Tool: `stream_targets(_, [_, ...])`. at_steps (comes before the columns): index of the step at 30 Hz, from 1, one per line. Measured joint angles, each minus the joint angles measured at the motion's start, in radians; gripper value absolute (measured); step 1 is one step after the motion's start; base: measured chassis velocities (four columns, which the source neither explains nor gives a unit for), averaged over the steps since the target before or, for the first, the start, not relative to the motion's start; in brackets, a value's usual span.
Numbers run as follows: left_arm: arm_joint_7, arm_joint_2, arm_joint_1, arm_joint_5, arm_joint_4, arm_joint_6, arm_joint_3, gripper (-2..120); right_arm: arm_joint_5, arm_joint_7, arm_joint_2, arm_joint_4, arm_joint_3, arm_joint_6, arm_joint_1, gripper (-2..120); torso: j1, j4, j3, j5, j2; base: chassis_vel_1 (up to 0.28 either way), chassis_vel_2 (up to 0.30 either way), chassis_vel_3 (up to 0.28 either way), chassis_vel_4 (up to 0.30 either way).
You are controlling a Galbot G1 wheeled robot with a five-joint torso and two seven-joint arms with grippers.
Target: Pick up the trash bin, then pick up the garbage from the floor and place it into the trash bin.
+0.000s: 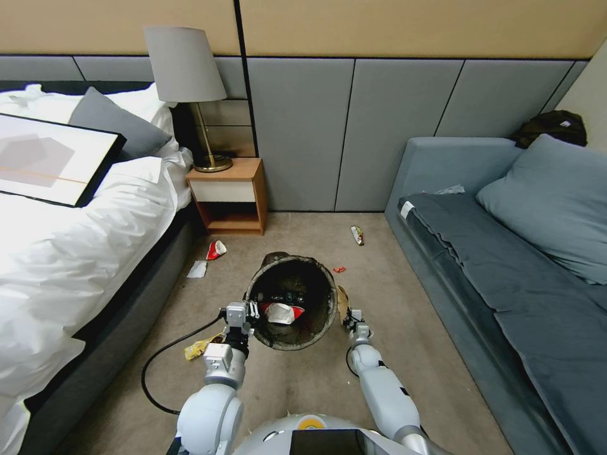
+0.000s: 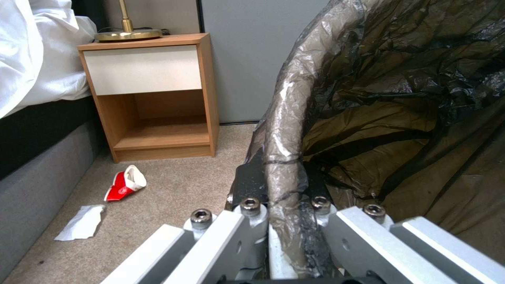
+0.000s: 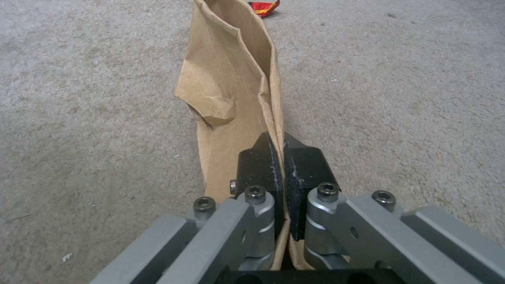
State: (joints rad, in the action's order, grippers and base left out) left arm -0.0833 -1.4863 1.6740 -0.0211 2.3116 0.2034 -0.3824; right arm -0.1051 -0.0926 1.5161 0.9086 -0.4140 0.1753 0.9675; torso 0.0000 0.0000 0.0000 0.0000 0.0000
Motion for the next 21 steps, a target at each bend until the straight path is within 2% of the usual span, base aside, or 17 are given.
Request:
stream_targets(8, [0.001,0.002,0.000,0.000,-0.002,0.000,-0.005,0,0.000,0.000,0.001,0.002,-0.003,0.008,0.003,0,0.000,0.0000,0.000,0.0000,0.000,0.000,0.000,0.000,0.000])
stream_targets(12, [0.001,0.001,0.000,0.000,-0.004,0.000,-0.003,0,-0.006,-0.007,-0.003,0.040,-0.005,0.013,0.013,0,0.000,0.0000,0.000,0.0001,0.000,0.000,0.000,0.000,0.000])
stream_targets(16, [0.001,0.007,-0.001,0.006,-0.008,0.000,-0.004,0,-0.026,-0.024,-0.023,0.235,-0.006,0.014,0.062,0,0.000,-0.0002,0.000,0.0000,0.000,0.000,0.000,0.000,0.000])
stream_targets(17, [0.001,0.007,-0.001,0.006,-0.008,0.000,-0.004,0,-0.026,-0.024,-0.023,0.235,-0.006,0.014,0.062,0,0.000,-0.0002,0.000,0.0000,0.000,0.000,0.000,0.000,0.000])
stream_targets(21, [0.000,0.011,-0.004,0.010,-0.009,0.000,-0.002,0,-0.050,-0.039,-0.049,0.523,-0.007,0.000,0.132,0,0.000,0.0000,0.000,-0.0002,0.000,0.000,0.000,0.000,0.000])
